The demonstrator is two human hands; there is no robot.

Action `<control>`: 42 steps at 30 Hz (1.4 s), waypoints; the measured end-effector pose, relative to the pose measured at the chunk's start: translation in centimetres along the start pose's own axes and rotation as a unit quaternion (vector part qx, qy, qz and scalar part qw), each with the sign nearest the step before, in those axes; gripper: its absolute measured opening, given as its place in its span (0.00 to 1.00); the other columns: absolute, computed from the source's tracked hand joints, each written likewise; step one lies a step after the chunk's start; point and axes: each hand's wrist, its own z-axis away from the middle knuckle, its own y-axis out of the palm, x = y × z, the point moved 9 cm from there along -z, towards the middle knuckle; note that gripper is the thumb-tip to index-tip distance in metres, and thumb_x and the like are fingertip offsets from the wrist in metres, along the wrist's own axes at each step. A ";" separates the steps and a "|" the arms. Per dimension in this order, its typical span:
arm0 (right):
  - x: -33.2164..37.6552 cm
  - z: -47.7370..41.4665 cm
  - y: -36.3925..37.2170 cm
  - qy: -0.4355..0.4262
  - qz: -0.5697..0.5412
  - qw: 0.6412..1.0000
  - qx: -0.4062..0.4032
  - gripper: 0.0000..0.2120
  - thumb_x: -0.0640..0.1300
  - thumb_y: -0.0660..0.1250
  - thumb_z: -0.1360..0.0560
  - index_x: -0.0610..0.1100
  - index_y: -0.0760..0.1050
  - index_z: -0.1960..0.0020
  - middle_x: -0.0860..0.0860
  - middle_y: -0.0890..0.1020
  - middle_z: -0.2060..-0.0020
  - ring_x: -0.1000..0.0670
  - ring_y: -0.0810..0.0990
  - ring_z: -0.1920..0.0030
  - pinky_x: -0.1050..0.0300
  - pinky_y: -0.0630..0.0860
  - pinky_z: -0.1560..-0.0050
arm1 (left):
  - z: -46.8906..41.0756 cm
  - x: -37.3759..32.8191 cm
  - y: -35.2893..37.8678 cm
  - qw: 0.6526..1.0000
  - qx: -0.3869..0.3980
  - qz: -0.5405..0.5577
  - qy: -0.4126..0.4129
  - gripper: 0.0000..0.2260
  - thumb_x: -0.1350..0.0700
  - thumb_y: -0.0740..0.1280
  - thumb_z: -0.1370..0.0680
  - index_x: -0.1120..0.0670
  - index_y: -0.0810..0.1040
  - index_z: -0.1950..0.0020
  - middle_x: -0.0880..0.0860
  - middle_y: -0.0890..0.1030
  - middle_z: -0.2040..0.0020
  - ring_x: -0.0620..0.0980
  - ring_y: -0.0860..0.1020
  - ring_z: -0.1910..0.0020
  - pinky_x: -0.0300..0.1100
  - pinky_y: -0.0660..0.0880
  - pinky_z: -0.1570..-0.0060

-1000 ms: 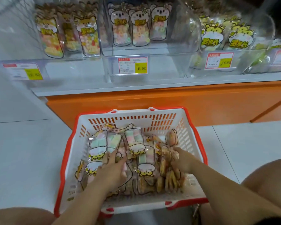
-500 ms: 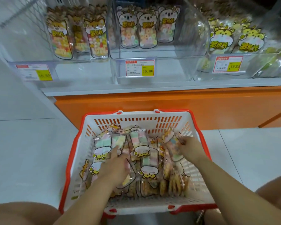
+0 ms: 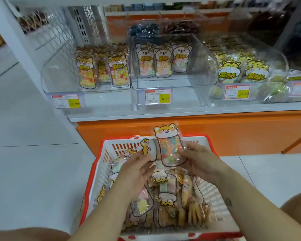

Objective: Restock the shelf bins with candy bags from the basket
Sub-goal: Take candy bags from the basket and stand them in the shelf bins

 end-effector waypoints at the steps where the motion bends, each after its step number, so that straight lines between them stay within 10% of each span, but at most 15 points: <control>1: -0.1 0.1 -0.2 0.000 0.006 1.000 -0.008 0.06 0.33 0.64 0.21 0.35 0.79 0.46 0.43 0.80 0.64 0.48 0.80 0.66 0.55 0.82 0.63 | 0.2 -0.4 0.2 1.000 0.002 -0.007 0.012 0.23 0.64 0.71 0.25 0.66 0.71 0.31 0.58 0.83 0.49 0.54 0.81 0.50 0.45 0.81 0.54; 8: 2.9 1.1 -2.3 -0.068 0.027 0.988 -0.136 0.05 0.39 0.68 0.22 0.36 0.78 0.52 0.39 0.80 0.64 0.48 0.78 0.69 0.59 0.76 0.70 | 2.1 -6.6 0.2 0.980 -0.024 -0.124 0.152 0.04 0.66 0.67 0.21 0.59 0.79 0.49 0.55 0.80 0.55 0.51 0.80 0.58 0.49 0.81 0.48; 12: 6.2 1.7 -1.7 -0.119 -0.025 0.986 -0.113 0.04 0.41 0.70 0.25 0.43 0.82 0.57 0.41 0.85 0.59 0.44 0.77 0.54 0.46 0.69 0.43 | 3.6 -10.3 0.7 0.951 -0.016 -0.217 0.219 0.11 0.69 0.64 0.21 0.57 0.78 0.60 0.52 0.79 0.50 0.49 0.82 0.50 0.57 0.79 0.43; 17: 10.3 5.1 0.6 -0.293 0.232 0.905 -0.204 0.06 0.43 0.70 0.23 0.55 0.81 0.52 0.55 0.86 0.56 0.57 0.83 0.55 0.58 0.78 0.50 | 5.0 -11.8 2.1 0.916 0.035 -0.305 0.258 0.23 0.71 0.62 0.21 0.51 0.78 0.71 0.49 0.76 0.42 0.51 0.77 0.39 0.52 0.80 0.44; 22: 7.5 7.5 9.1 -0.455 0.445 0.766 -0.095 0.06 0.50 0.65 0.23 0.58 0.80 0.51 0.64 0.80 0.56 0.60 0.79 0.51 0.63 0.76 0.52 | 4.7 -11.5 2.6 0.973 0.068 -0.038 0.218 0.20 0.70 0.60 0.21 0.53 0.77 0.69 0.52 0.79 0.46 0.53 0.79 0.46 0.54 0.80 0.55; 25: 5.3 7.0 9.7 -0.488 0.403 0.771 -0.076 0.05 0.46 0.71 0.24 0.51 0.82 0.48 0.60 0.82 0.51 0.60 0.80 0.47 0.64 0.76 0.47 | 3.2 -9.6 1.7 0.978 0.020 0.034 0.205 0.09 0.66 0.61 0.20 0.56 0.80 0.50 0.59 0.81 0.47 0.58 0.80 0.52 0.49 0.77 0.57; 28: 4.6 6.3 9.5 -0.478 0.394 0.780 -0.089 0.08 0.40 0.74 0.26 0.48 0.83 0.49 0.57 0.82 0.51 0.62 0.79 0.46 0.68 0.75 0.47 | 2.6 -6.2 2.3 0.986 0.018 0.056 0.156 0.19 0.63 0.63 0.22 0.63 0.71 0.30 0.65 0.79 0.45 0.59 0.79 0.51 0.47 0.77 0.57; 32: 3.3 5.8 9.5 -0.467 0.384 0.792 -0.083 0.06 0.44 0.70 0.25 0.47 0.83 0.50 0.54 0.80 0.50 0.67 0.72 0.37 0.72 0.67 0.36 | 2.8 -2.2 2.9 0.995 0.009 0.081 0.053 0.16 0.55 0.56 0.15 0.62 0.77 0.35 0.62 0.81 0.45 0.55 0.82 0.53 0.44 0.79 0.56; 36: 1.3 4.6 7.9 -0.413 0.400 0.810 -0.114 0.08 0.44 0.70 0.24 0.48 0.83 0.46 0.57 0.76 0.46 0.70 0.66 0.34 0.74 0.64 0.36 | 3.5 -1.2 3.9 0.996 0.067 0.052 0.015 0.38 0.27 0.56 0.29 0.55 0.80 0.36 0.57 0.84 0.43 0.55 0.82 0.43 0.49 0.81 0.57; 42: -1.0 4.1 8.5 -0.400 0.453 0.796 -0.036 0.14 0.51 0.63 0.22 0.48 0.84 0.44 0.55 0.78 0.44 0.57 0.75 0.39 0.65 0.68 0.37 | 1.2 0.4 0.6 0.995 -0.043 -0.077 0.050 0.16 0.53 0.67 0.21 0.63 0.78 0.38 0.62 0.85 0.52 0.54 0.85 0.60 0.45 0.79 0.66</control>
